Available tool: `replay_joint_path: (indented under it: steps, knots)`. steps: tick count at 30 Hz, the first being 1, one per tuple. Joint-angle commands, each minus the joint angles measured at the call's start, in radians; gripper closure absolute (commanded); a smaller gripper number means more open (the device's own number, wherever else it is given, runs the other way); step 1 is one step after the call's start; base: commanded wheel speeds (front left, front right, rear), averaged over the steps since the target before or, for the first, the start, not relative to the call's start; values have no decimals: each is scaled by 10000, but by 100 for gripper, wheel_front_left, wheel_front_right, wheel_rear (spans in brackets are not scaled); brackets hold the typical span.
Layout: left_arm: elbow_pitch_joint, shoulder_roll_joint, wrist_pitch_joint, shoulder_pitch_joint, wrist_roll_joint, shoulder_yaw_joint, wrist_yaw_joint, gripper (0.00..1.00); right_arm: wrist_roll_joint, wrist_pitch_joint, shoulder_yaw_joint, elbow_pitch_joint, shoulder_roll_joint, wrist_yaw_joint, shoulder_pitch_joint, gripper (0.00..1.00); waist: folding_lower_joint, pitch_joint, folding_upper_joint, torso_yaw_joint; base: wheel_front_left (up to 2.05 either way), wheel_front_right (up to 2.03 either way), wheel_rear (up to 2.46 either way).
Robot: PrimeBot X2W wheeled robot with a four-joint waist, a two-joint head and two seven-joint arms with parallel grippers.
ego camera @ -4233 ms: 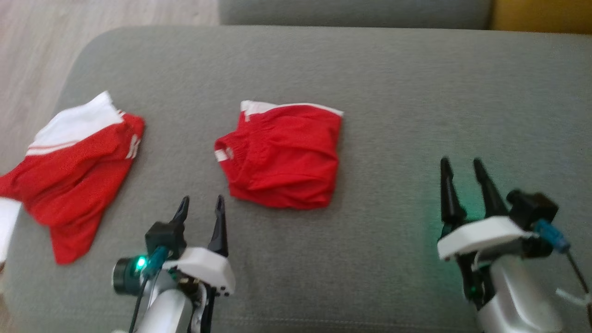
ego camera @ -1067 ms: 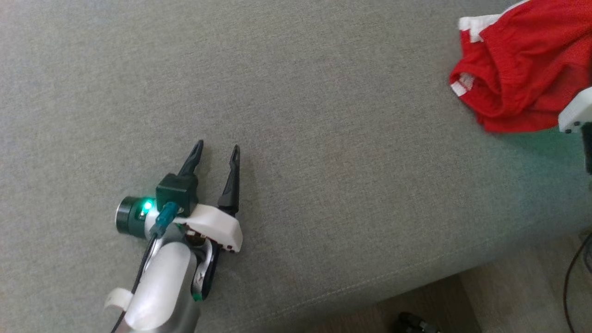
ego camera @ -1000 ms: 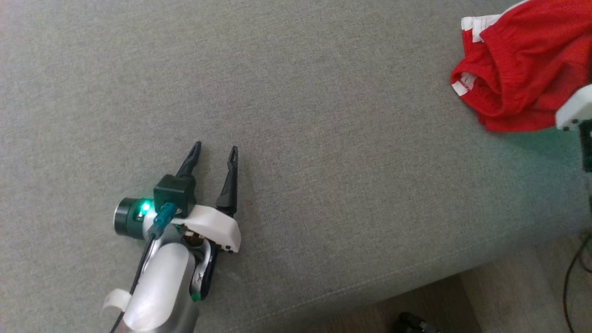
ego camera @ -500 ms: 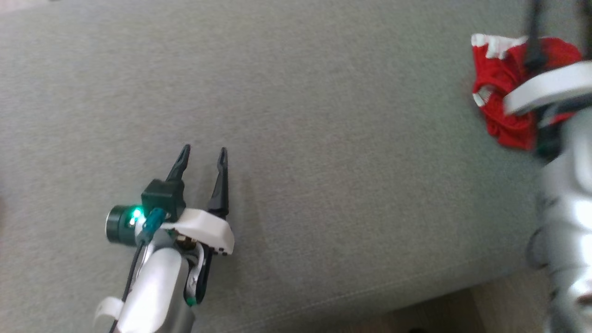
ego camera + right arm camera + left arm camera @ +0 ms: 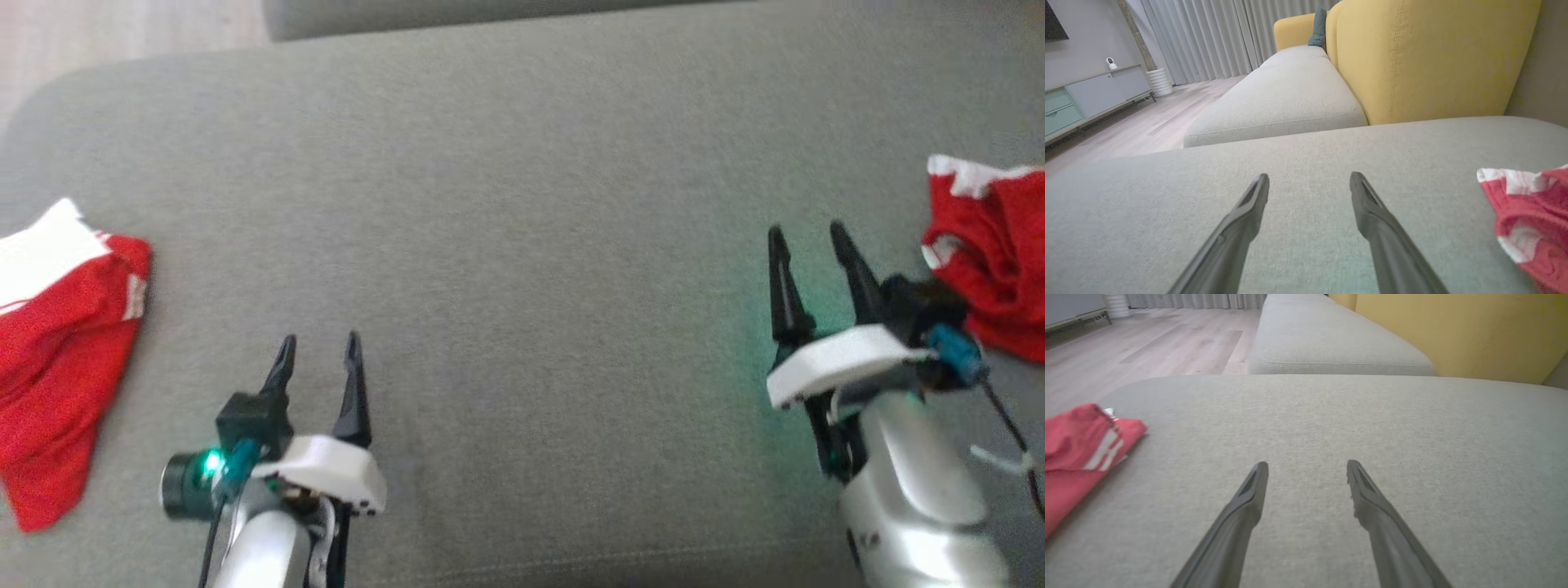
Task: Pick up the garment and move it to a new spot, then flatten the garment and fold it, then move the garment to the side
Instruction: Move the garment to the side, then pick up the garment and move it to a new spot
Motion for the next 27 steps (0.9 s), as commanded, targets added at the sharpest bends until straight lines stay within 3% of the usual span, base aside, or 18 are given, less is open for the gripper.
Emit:
replay_joint_path:
  steps: [1, 12, 20, 27]
  knots:
    - [-334, 79, -61, 34, 47, 504, 106, 0, -13, -65, 214, -290, 88, 69, 86, 0, 0, -434, 0, 434, 0, 0, 0]
    - [-585, 79, -61, 875, 130, 1398, 396, 0, 730, -65, 647, -260, 125, 69, 1115, 0, 0, -980, 0, 609, 0, 0, 0]
    - [-789, 79, -61, 838, 96, 1427, 400, 0, 642, -65, 895, -376, 126, 69, 1056, 0, 0, -839, 0, 1022, 0, 0, 0]
    - [-690, 79, -61, 723, -33, 1297, 427, 0, 720, -65, 1445, -388, 127, 69, 1102, 0, 0, -784, 0, 2533, 0, 0, 0]
